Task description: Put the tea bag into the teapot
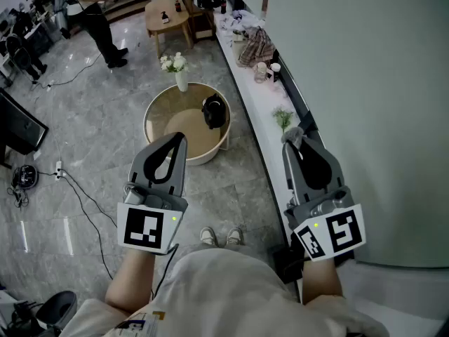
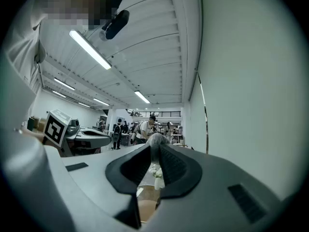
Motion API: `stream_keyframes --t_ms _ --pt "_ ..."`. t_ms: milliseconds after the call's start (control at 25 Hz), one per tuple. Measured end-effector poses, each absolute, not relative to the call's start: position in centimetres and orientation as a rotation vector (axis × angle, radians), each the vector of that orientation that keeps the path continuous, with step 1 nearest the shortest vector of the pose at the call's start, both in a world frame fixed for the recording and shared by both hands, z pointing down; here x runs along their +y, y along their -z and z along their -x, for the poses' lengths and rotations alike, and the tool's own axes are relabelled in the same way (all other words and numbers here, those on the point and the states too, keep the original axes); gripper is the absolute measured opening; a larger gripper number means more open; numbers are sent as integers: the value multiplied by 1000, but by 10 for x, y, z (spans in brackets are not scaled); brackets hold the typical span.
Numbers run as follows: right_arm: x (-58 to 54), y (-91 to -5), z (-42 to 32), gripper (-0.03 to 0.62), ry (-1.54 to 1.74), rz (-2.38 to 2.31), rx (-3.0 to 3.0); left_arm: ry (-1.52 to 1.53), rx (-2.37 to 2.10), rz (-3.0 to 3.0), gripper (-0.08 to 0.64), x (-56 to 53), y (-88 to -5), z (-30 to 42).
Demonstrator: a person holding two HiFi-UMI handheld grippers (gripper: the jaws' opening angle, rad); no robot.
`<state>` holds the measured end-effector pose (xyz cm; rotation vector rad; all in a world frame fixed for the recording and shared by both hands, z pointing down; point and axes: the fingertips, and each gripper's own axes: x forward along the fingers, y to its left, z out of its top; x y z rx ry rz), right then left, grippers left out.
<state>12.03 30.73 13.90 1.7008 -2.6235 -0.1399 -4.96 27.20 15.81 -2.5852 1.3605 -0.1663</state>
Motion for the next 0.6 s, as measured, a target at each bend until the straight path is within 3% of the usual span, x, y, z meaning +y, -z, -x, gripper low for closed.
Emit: stream_keyframes --t_ms 600 --pt "297 -141 -121 49 81 -1696 -2665 173 1354 2628 8 264 -163 46"
